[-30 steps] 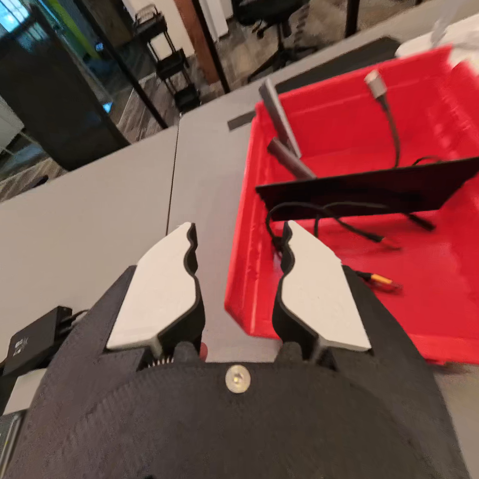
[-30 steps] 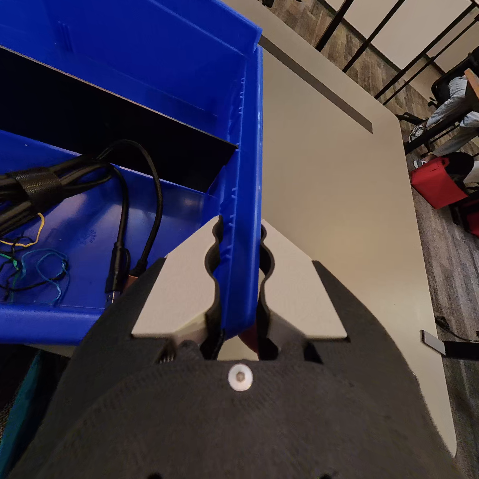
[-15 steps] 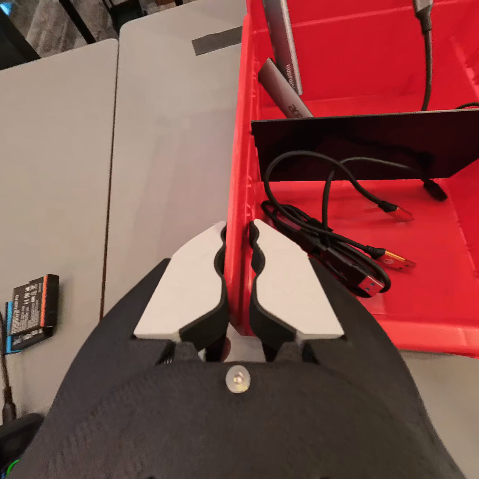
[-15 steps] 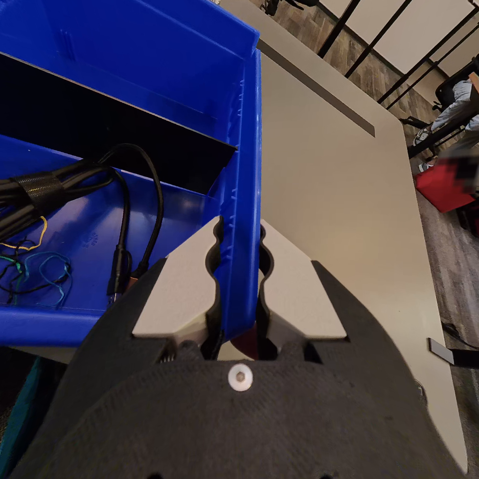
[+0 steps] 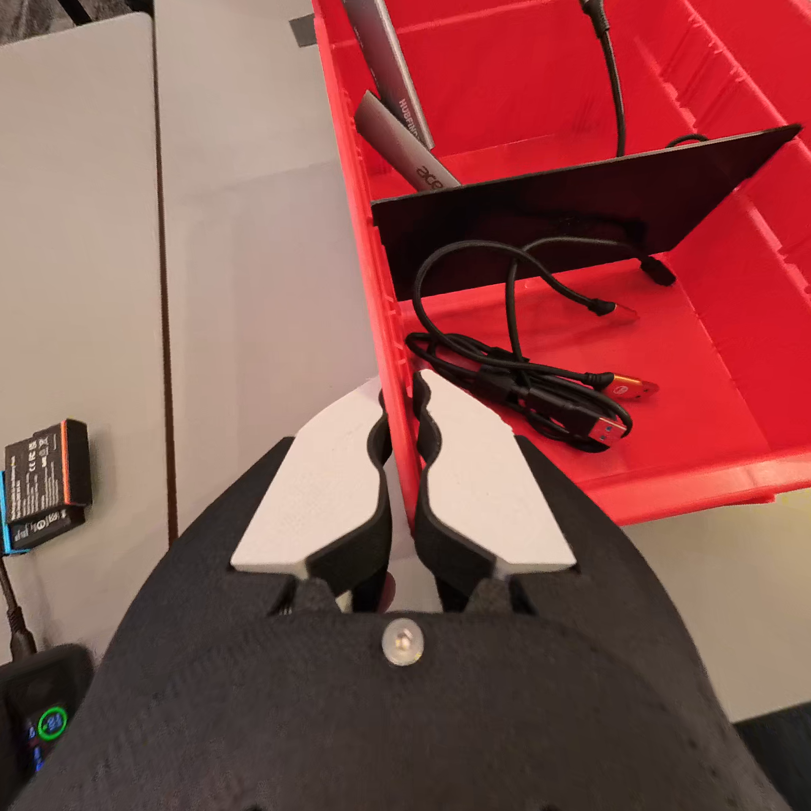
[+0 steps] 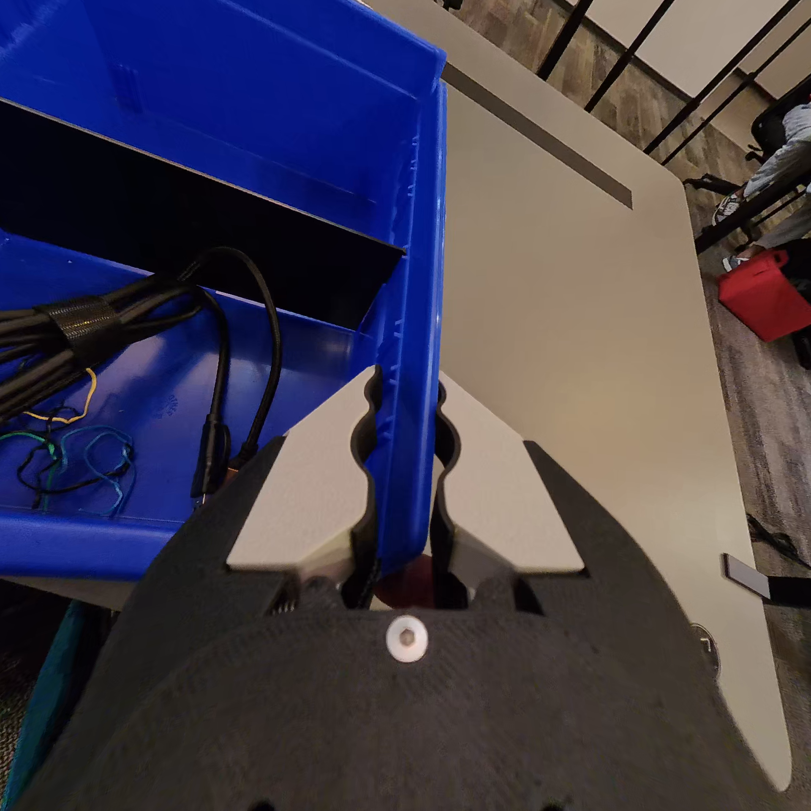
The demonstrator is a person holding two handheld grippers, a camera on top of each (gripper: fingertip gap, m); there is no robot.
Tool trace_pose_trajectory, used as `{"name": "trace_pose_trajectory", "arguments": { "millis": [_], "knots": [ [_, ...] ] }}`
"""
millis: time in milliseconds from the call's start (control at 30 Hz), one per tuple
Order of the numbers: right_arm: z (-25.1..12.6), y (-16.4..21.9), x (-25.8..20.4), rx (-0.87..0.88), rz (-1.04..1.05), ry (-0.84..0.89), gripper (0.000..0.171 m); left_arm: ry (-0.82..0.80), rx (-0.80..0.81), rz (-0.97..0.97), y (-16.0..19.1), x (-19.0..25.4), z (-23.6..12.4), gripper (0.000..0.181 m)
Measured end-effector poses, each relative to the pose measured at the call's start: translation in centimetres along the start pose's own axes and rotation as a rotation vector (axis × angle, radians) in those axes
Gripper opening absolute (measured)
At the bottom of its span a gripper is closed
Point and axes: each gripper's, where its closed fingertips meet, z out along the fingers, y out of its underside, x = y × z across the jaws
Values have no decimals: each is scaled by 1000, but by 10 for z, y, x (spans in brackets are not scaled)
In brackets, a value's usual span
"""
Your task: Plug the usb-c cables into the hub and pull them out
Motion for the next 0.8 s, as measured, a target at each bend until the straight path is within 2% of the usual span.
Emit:
{"name": "trace_pose_trajectory", "arguments": {
  "millis": [800],
  "knots": [
    [-16,50,90,-61,97,155,18,-27,-25,-68,42,-20,-48,6]
  ]
}}
